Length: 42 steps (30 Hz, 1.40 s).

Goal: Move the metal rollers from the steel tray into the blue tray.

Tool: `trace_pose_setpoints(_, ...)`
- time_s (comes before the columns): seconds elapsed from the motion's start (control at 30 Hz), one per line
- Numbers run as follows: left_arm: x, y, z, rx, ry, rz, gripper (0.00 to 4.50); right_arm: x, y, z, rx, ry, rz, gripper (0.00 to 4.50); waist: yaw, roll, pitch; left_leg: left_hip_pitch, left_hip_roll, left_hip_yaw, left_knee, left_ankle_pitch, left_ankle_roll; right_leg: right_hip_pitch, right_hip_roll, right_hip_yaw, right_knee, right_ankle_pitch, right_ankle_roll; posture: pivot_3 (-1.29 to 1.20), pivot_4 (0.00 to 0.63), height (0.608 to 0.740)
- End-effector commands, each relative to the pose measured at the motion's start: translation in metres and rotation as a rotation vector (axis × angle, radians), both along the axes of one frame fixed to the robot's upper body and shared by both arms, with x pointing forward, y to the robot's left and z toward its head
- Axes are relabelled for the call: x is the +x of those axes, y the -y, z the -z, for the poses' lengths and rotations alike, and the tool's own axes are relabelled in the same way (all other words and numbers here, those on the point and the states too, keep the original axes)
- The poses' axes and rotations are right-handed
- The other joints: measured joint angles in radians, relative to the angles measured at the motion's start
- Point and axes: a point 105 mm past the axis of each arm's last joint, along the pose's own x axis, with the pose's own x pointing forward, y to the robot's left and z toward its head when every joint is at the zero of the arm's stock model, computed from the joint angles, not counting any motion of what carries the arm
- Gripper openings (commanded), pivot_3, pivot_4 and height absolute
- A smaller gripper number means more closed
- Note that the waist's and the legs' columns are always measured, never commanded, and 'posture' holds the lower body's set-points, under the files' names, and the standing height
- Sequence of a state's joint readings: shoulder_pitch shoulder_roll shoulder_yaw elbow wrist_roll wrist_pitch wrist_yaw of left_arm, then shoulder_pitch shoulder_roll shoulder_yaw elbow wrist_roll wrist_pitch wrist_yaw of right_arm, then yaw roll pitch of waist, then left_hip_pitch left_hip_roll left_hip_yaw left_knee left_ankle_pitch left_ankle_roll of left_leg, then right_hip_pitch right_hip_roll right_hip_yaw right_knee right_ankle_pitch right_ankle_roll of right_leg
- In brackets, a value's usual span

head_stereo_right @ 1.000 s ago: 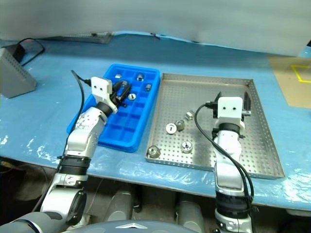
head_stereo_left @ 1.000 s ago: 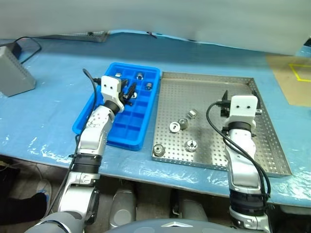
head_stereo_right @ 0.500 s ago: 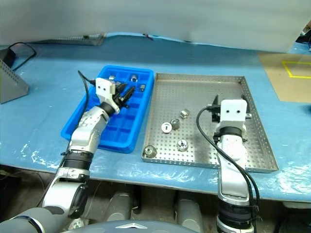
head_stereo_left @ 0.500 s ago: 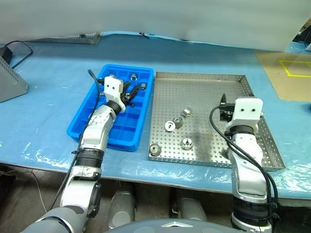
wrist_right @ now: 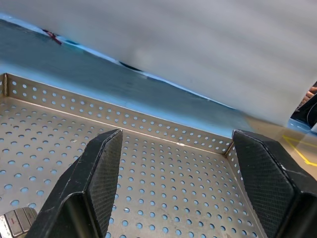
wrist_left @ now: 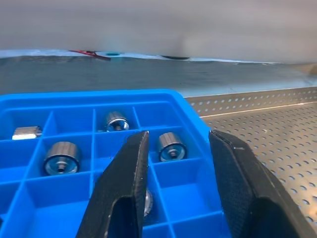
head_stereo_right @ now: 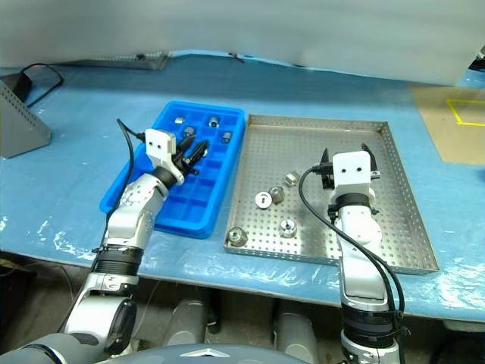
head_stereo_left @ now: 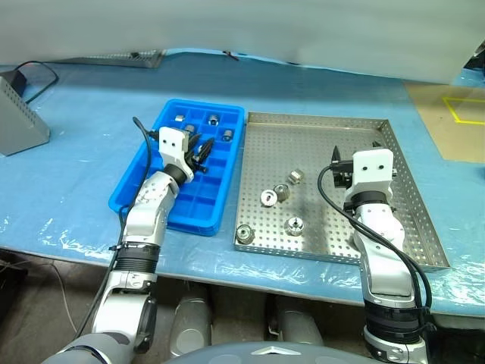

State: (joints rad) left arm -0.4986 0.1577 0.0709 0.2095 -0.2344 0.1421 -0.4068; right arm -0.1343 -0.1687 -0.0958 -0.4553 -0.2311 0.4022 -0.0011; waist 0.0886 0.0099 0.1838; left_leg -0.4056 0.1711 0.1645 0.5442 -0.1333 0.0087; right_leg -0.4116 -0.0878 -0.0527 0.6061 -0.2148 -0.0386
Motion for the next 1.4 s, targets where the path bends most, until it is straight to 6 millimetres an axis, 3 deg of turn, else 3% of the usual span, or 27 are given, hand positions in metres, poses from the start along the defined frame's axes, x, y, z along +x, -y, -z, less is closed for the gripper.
trace_pose_setpoints(0.03,0.0,0.002,-0.015,-0.007,0.049,0.01,2.02,-0.006,-0.002,-0.015,-0.004,0.058,-0.007,3.67,0.0,0.0,0.0,0.0,0.0,0.0,0.0,0.0,0.0,0.0,0.0,0.0,0.0,0.0,0.0,0.05,0.15,0.74)
trace_pose_setpoints(0.27,0.004,0.011,-0.023,-0.012,0.046,0.084,2.02,-0.007,0.001,-0.021,-0.017,0.075,0.002,3.67,0.003,0.0,0.0,0.0,0.0,0.0,0.0,0.0,0.0,0.0,0.0,0.0,0.0,0.0,0.0,0.02,0.15,0.74)
trace_pose_setpoints(0.4,-0.006,0.054,-0.056,-0.009,0.015,0.406,2.02,-0.005,-0.013,-0.031,-0.034,0.068,-0.148,3.67,0.007,0.0,0.0,0.0,0.0,0.0,0.0,0.0,0.0,0.0,0.0,0.0,0.0,0.0,0.0,0.02,0.15,0.74)
trace_pose_setpoints(0.47,-0.009,0.065,-0.07,0.043,0.03,0.52,2.02,-0.003,-0.022,-0.031,-0.046,0.031,-0.246,3.67,0.007,0.0,0.0,0.0,0.0,0.0,0.001,0.0,0.0,0.0,0.0,0.0,0.001,0.0,0.0,0.02,0.15,0.74)
trace_pose_setpoints(0.63,-0.026,0.097,-0.073,0.267,0.006,0.877,2.02,-0.018,-0.048,-0.018,-0.11,-0.148,-0.566,3.67,0.007,0.001,0.0,0.003,-0.001,0.0,0.001,0.0,0.001,0.004,0.0,0.0,-0.001,0.0,0.0,-0.02,0.15,0.74)
trace_pose_setpoints(0.73,-0.042,0.109,-0.063,0.417,-0.006,1.083,2.02,-0.033,-0.044,-0.017,-0.163,-0.233,-0.65,3.67,0.007,0.001,0.0,0.002,-0.001,0.001,0.001,-0.002,0.003,0.005,0.0,0.0,-0.002,0.0,0.0,-0.06,0.15,0.74)
trace_pose_setpoints(0.93,-0.046,0.117,-0.03,0.648,-0.08,1.217,2.02,-0.052,-0.027,-0.019,-0.209,-0.317,-0.676,3.67,0.006,0.0,0.0,0.003,0.0,0.001,0.003,-0.002,0.004,0.006,-0.001,0.0,-0.002,0.0,0.0,-0.14,0.15,0.74)
trace_pose_setpoints(1.13,-0.047,0.118,0.014,0.788,-0.244,1.244,2.02,-0.067,-0.016,-0.009,-0.18,-0.348,-0.585,3.67,0.003,0.0,0.0,0.003,0.0,0.002,0.003,-0.002,0.004,0.007,-0.001,0.0,-0.002,0.0,0.0,-0.2,0.15,0.74)
trace_pose_setpoints(1.27,-0.038,0.117,0.036,0.882,-0.322,1.195,2.02,-0.082,-0.029,0.01,-0.165,-0.42,-0.624,3.67,-0.003,0.0,0.0,0.003,0.0,0.002,0.002,-0.002,0.004,0.006,-0.001,0.0,-0.003,0.0,0.001,-0.23,0.15,0.74)
trace_pose_setpoints(1.4,-0.032,0.124,0.049,0.951,-0.319,1.151,2.02,-0.085,-0.031,0.013,-0.165,-0.425,-0.611,3.67,-0.01,0.0,0.0,0.003,-0.001,0.002,0.003,-0.003,0.005,0.008,-0.001,-0.001,-0.005,-0.004,0.007,-0.26,0.15,0.74)
